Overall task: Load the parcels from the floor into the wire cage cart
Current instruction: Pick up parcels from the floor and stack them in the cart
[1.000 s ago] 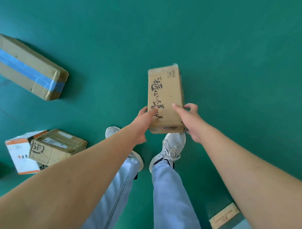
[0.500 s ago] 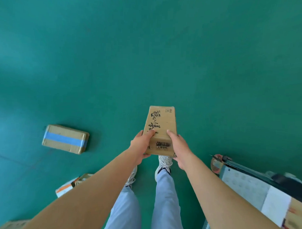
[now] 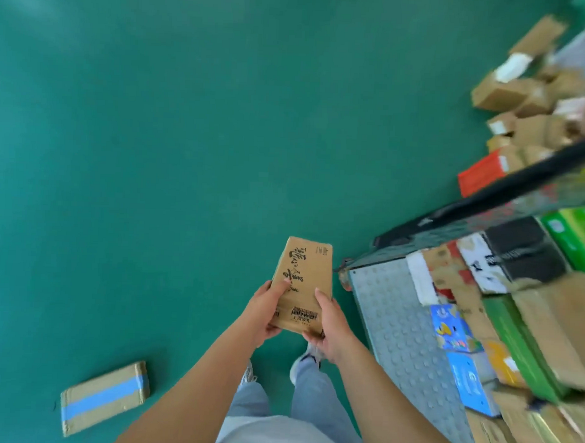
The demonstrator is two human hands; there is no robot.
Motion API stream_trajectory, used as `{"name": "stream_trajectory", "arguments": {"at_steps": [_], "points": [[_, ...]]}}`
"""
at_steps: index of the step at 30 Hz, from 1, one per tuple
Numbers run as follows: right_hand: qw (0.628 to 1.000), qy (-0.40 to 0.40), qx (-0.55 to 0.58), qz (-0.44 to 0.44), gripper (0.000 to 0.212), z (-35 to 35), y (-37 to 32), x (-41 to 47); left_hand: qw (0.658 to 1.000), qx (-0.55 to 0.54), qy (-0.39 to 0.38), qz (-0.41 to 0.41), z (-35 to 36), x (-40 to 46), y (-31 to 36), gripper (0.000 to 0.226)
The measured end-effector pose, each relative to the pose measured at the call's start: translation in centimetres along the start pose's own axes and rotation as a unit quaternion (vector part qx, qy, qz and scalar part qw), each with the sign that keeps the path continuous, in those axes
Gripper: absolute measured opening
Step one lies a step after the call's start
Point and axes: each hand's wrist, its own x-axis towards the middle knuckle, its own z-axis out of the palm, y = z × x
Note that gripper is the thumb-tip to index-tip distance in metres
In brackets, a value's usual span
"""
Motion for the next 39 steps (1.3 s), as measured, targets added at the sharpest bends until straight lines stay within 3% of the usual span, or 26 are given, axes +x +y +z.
{"name": "stream_trajectory", "arguments": {"at_steps": [9,18,27,33,39], "points": [[0.973,0.120,0.164,-0.109,0.028,-13.7,2.8,-6.2,0.985,0.138,-0.071,0.069,14.1,-3.6,-3.1,0.051],[0.923,0.222,0.279,-0.142,0.031,-30.9,4.9,-8.0,0.960,0.219,-0.137,0.105,32.3,-6.7,-7.3,0.055],[0.907,0.200,0.333,-0.162,0.038,-41.8,5.9,-6.7,0.942,0.271,-0.144,0.139,43.2,-7.4,-10.1,0.055],[0.904,0.142,0.375,-0.150,0.049,-45.1,3.1,-4.4,0.941,0.273,-0.140,0.143,47.5,-6.2,-7.7,0.050],[0.886,0.152,0.426,-0.105,0.054,-48.3,-1.7,0.5,0.944,0.269,-0.130,0.139,53.1,-2.4,-5.0,0.059]]}}
